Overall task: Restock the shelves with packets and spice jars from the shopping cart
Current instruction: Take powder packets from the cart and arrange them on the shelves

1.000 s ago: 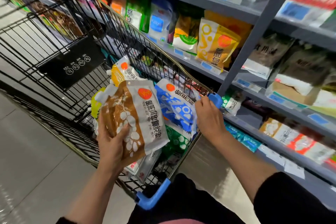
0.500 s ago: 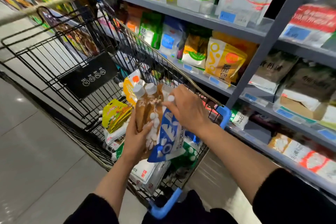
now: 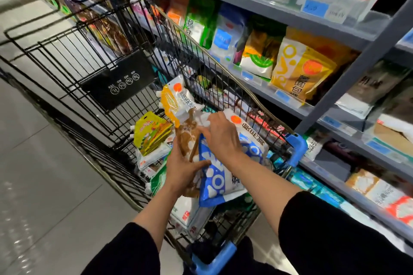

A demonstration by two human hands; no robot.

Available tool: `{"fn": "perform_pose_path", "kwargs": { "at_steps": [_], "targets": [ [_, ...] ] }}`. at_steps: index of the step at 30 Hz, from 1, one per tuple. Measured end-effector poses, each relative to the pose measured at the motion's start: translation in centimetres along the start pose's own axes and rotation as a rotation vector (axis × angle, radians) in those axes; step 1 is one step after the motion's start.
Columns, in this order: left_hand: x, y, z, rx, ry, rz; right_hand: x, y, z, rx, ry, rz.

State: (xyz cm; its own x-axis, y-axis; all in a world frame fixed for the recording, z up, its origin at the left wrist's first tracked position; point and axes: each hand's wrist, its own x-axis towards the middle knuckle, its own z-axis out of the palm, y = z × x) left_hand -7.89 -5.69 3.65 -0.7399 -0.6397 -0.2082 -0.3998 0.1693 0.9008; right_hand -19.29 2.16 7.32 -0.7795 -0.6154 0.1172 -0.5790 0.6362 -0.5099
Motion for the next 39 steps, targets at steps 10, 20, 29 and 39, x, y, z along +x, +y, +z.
{"fn": "perform_pose_path", "kwargs": {
  "at_steps": [10,20,29,39],
  "targets": [
    [-0.1,-0.9,-0.1,-0.256,0.128,-0.125,-2.6,4.8,0.3,0.228,0.229,0.231],
    [-0.7,-2.5,-5.8,-0.323,0.402,-0.156,-2.3,10.8,2.4,-0.107,-0.402,0.497],
    [-1.8,-1.8,-4.4,-0.348,0.361,-0.149,-2.1,10.6,1.4,-0.071,-0.489,0.529],
    [-3.1,-0.6,-3.8,-0.438,0.438,-0.198,-2.5,9.7,1.8,-0.157,-0.244,0.349]
  ]
}}
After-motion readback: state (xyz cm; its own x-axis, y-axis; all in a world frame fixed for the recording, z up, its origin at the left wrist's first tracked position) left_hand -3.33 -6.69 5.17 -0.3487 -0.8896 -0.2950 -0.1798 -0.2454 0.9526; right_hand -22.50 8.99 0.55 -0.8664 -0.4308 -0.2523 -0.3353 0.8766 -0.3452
